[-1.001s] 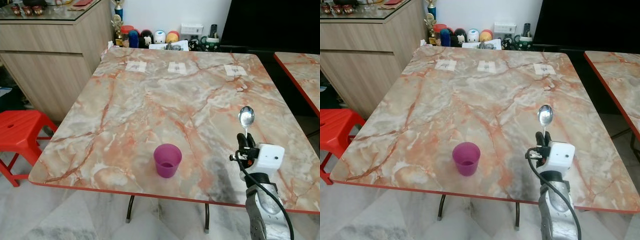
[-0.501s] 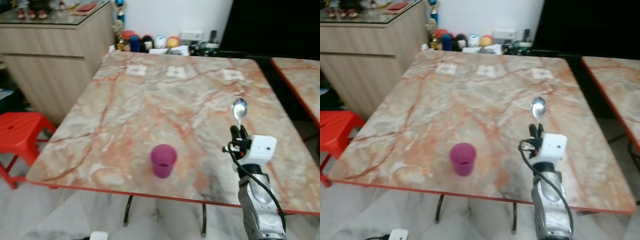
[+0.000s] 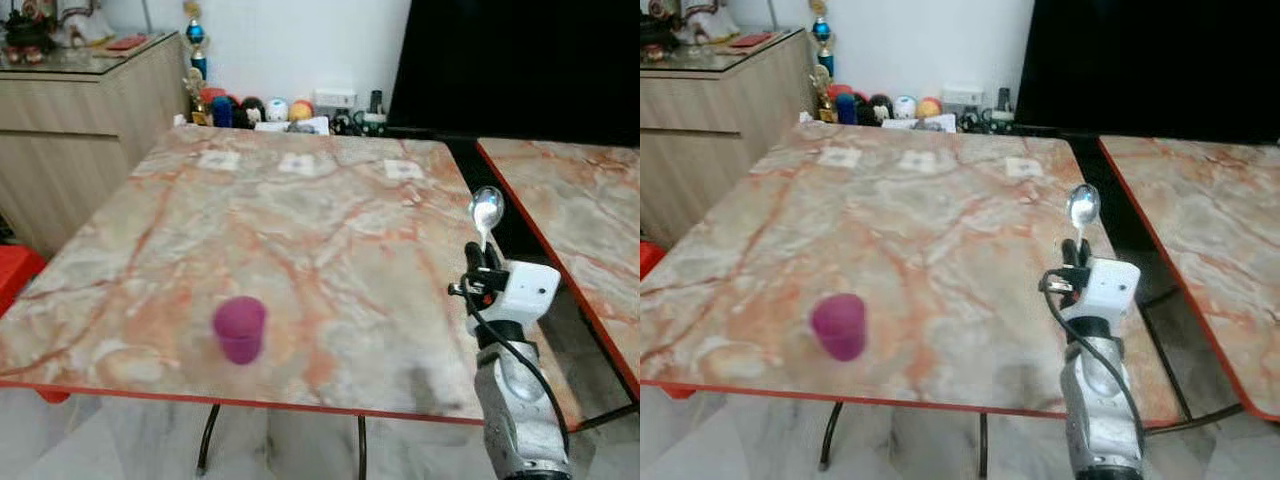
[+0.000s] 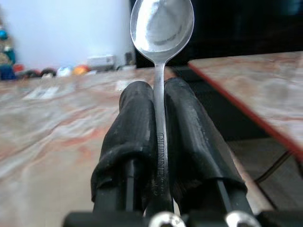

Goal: Setting the table

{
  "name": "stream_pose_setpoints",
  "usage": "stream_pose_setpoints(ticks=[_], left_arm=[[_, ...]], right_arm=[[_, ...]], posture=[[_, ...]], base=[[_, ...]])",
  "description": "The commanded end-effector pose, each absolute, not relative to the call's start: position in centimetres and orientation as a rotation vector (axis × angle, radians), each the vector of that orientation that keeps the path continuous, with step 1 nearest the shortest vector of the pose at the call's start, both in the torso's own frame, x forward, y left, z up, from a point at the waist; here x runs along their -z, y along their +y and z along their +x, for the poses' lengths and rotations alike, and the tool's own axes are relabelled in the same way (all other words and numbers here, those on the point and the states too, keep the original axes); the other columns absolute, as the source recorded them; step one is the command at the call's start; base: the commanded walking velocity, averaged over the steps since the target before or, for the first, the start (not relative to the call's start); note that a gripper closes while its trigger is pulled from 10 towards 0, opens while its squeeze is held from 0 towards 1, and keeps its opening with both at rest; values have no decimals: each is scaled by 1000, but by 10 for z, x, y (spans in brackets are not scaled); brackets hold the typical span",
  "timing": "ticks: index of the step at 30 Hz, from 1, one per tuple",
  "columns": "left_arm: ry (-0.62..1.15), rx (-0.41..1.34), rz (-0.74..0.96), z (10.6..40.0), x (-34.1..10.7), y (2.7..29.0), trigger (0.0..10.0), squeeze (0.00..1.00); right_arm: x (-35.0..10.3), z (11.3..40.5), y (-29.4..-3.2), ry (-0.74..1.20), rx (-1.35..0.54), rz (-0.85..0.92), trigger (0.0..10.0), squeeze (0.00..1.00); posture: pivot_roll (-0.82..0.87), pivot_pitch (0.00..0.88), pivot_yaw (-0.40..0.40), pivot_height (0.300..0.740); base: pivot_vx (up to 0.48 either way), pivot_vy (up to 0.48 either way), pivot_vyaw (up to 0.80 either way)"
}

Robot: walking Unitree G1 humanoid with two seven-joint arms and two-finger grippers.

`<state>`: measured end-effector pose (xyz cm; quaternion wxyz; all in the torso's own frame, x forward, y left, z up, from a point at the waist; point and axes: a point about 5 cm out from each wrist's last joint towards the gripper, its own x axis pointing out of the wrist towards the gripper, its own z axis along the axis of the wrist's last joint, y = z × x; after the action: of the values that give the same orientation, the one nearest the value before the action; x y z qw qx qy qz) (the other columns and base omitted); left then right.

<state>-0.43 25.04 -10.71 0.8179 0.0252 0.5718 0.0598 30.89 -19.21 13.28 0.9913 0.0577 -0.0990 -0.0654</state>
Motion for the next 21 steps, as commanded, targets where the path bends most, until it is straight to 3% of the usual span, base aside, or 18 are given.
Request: stream_pose_setpoints(ticks=[1,2,4,6,7,9,11,17,21], left_arm=[[1217,-123,80,-11,104,258,10000,0],[1270,-136,84,-39,100,263,10000,0],[1311,-156,84,-59,95,269,10000,0],[1407,-222,80,-103,81,284,10000,0],[1407,-222,80,-103,81,284,10000,0],[1234,-129,101,-26,101,263,10000,0],[1148,-95,102,15,106,249,10000,0],[1140,-110,88,17,106,248,10000,0],[1135,-143,83,18,106,250,10000,0]], right_arm=[[-142,311,-186,-240,118,118,10000,0],[-143,310,-186,-242,120,118,10000,0],[-142,310,-186,-242,123,117,10000,0],[-141,309,-189,-237,134,114,10000,0],[-141,309,-189,-237,134,114,10000,0],[-140,309,-191,-232,143,113,10000,0],[-141,310,-192,-230,147,106,10000,0],[-141,310,-191,-229,147,104,10000,0],[-142,312,-191,-230,148,100,10000,0]], posture=[[-29,11,-10,740],[-32,13,-6,740],[-29,13,-5,740],[-28,14,-4,740],[-28,14,-4,740],[-18,26,-9,740],[-14,38,-14,740],[-8,43,-21,740],[-4,49,-22,740]], base=[[0,-472,0],[0,-472,0],[0,-472,0],[0,-471,0],[0,-469,0],[0,-469,0],[0,-469,0],[0,-461,0],[0,-127,0]])
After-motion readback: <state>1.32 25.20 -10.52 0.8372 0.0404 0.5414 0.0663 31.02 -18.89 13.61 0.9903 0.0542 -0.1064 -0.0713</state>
